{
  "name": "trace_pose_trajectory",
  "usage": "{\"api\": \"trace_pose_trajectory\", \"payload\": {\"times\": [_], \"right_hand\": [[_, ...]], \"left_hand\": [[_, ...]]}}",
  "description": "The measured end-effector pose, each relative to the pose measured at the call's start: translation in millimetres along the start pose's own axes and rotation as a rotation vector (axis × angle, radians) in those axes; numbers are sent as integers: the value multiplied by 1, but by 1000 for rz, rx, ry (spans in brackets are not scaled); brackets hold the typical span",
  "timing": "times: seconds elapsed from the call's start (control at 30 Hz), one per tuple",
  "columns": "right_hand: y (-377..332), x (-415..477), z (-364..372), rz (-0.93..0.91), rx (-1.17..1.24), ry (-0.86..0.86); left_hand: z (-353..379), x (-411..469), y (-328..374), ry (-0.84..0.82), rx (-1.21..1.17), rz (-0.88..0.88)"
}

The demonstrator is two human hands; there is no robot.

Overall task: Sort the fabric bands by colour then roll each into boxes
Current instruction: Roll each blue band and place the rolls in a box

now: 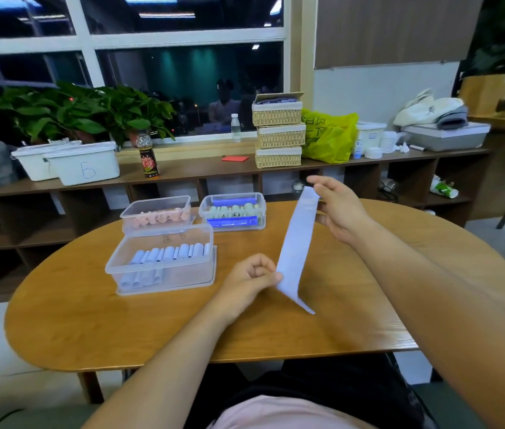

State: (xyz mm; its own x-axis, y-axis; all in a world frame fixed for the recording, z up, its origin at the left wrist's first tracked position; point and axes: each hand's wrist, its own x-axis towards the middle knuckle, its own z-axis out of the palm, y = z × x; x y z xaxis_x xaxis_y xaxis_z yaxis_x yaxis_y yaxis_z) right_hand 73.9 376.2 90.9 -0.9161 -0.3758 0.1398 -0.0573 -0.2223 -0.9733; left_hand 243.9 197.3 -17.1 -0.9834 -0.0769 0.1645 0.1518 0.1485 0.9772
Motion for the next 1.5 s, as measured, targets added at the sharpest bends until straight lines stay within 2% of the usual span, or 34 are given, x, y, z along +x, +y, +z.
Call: {"api": "trace_pose_trajectory", "payload": {"times": [0.1, 0.17, 0.27, 0.33, 0.43, 0.5, 0.6, 0.73, 0.83, 0.93, 1.03, 1.17, 1.3, 1.4, 1.5], "right_hand": [[19, 15, -21, 13, -163, 113], [36, 22, -31, 27, -349, 118], [73, 30, -52, 33, -686, 51], [99, 36, -66, 65, -917, -5], [110, 30, -66, -3, -1233, -35], [107, 24, -55, -94, -1299, -74], [104, 20, -41, -183, -1363, -231], [109, 18, -31, -215, -1402, -439], [114, 20, -30, -189, -1533, -545], [104, 13, -34, -201, -1641, -528], [95, 3, -47, -218, -1739, -448], [98, -17, -66, -192, -1740, -283], [100, -47, -68, -148, -1625, -192], [101, -74, -52, -164, -1352, -153], [101, -96, -37, -158, -1078, -186]], "left_hand": [[-12, 1, 10, 72, -54, -43], [-16, 4, 14, 125, 17, -64], [-26, 13, 3, 246, 322, -150], [-31, 15, -7, 263, 542, -190], [-29, 12, -13, 280, 715, -156], [-25, 8, -11, 263, 814, -121], [-18, -1, -10, 195, 957, -72], [-15, -6, -15, 173, 1062, 10], [-15, -1, -17, 171, 1094, 38], [-12, 9, -17, 164, 1158, 64], [-5, 24, -16, 224, 1263, 138], [6, 32, -20, 241, 1343, 196], [2, 35, -27, 207, 1239, 37], [-2, 38, -26, 182, 1199, -68], [-3, 37, -27, 155, 1181, -87]]}}
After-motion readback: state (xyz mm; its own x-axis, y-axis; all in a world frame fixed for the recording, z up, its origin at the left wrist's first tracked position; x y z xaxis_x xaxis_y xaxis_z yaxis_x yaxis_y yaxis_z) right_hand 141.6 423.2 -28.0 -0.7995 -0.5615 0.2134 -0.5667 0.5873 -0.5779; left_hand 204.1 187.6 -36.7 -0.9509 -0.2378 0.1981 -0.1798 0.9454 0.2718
